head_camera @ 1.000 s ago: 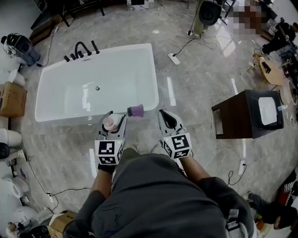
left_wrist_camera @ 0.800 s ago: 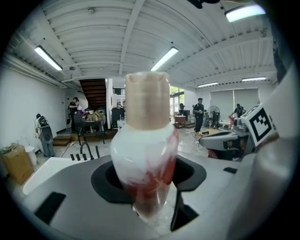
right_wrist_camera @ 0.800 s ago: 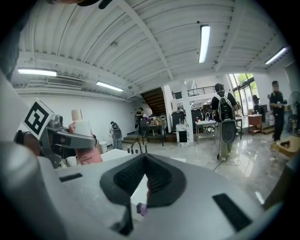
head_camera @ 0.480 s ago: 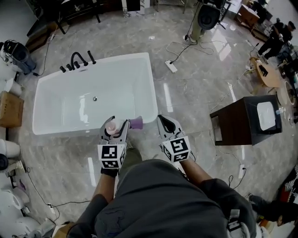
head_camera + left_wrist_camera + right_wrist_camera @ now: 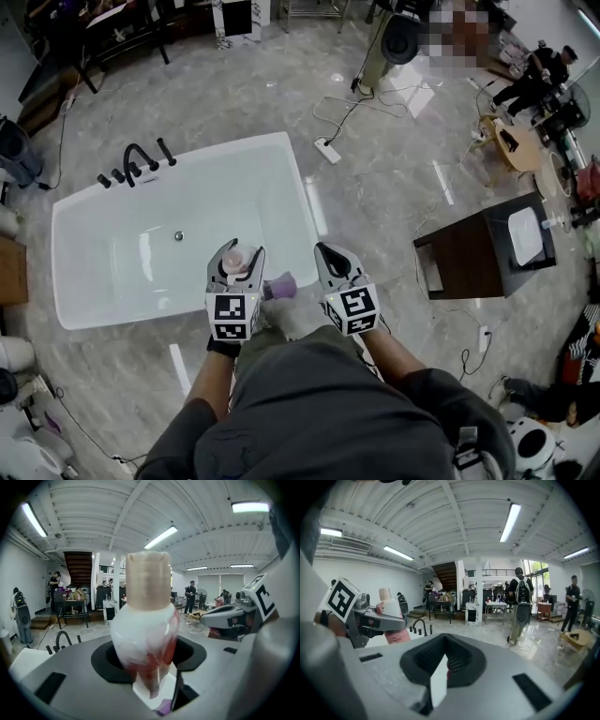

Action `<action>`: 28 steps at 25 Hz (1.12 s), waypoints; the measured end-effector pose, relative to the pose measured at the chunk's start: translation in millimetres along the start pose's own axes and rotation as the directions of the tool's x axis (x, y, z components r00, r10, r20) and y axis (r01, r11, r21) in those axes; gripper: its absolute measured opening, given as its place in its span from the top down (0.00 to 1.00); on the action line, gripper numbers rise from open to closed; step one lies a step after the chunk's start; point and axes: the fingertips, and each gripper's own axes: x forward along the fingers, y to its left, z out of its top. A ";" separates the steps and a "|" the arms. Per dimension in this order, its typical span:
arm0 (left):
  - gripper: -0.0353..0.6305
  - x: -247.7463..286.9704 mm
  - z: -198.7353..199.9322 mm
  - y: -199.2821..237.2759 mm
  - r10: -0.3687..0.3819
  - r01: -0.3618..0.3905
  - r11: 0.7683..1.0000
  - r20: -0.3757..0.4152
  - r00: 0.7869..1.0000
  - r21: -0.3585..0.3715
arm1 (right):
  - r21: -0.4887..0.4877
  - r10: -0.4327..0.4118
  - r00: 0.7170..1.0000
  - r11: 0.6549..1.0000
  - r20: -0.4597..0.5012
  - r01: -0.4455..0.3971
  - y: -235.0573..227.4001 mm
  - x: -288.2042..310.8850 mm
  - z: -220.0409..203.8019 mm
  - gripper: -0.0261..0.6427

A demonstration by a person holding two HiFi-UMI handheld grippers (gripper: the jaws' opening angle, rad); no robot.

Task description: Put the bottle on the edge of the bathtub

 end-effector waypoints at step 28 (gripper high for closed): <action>0.61 442.2 -42.9 138.4 -0.005 0.006 1.000 -0.104 0.995 0.012 | 0.025 0.087 0.988 0.996 -0.127 -0.084 -182.0 334.5 -49.3 0.96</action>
